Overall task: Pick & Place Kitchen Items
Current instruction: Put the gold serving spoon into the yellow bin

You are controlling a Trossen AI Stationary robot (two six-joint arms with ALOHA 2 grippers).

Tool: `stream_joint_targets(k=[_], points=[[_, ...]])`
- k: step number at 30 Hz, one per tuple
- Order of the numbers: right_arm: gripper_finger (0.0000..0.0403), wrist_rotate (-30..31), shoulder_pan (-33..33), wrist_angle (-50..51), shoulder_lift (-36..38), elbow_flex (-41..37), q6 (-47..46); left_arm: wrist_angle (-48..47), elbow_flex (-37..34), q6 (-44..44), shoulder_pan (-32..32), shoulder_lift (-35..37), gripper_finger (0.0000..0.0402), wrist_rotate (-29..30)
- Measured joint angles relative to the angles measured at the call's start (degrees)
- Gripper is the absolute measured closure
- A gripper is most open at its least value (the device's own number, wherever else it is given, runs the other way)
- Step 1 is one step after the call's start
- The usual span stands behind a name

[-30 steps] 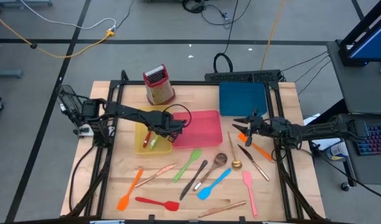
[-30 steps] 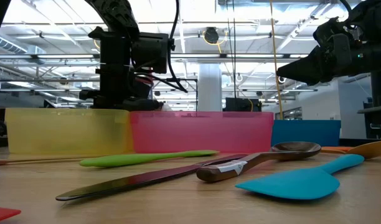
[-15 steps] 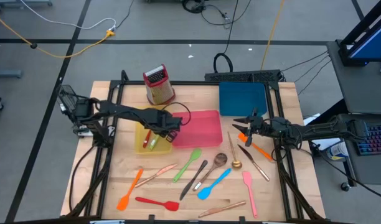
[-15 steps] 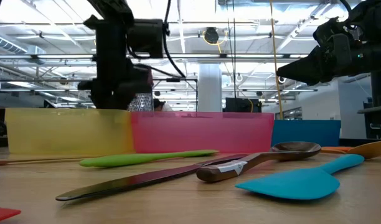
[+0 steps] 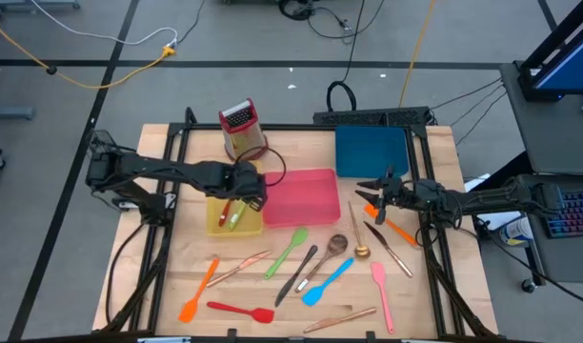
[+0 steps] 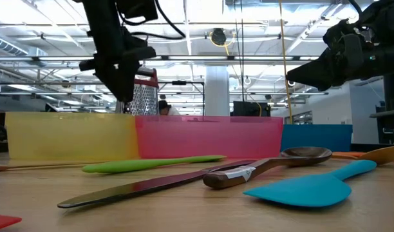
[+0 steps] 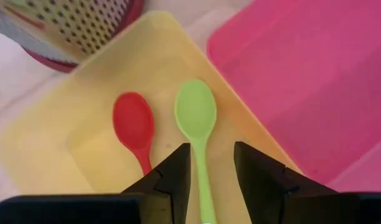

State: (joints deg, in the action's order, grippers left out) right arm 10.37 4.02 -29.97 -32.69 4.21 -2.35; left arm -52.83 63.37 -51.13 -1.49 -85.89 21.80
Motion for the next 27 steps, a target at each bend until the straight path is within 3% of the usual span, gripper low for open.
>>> stream_joint_targets(k=[8,20,27], points=[[0.0298,-0.08,0.00,0.38,0.00,0.02,-2.89,3.56,0.00,2.11,3.54,0.57,0.0273,2.61],[0.0298,-0.13,0.00,1.72,-0.02,0.02,-4.51,26.75,0.02,14.75,8.37,0.12,0.0273,2.69],[0.0298,-0.13,0.01,2.39,0.00,0.00,-4.52,34.42,0.04,19.82,11.45,0.03,0.0273,2.59]])
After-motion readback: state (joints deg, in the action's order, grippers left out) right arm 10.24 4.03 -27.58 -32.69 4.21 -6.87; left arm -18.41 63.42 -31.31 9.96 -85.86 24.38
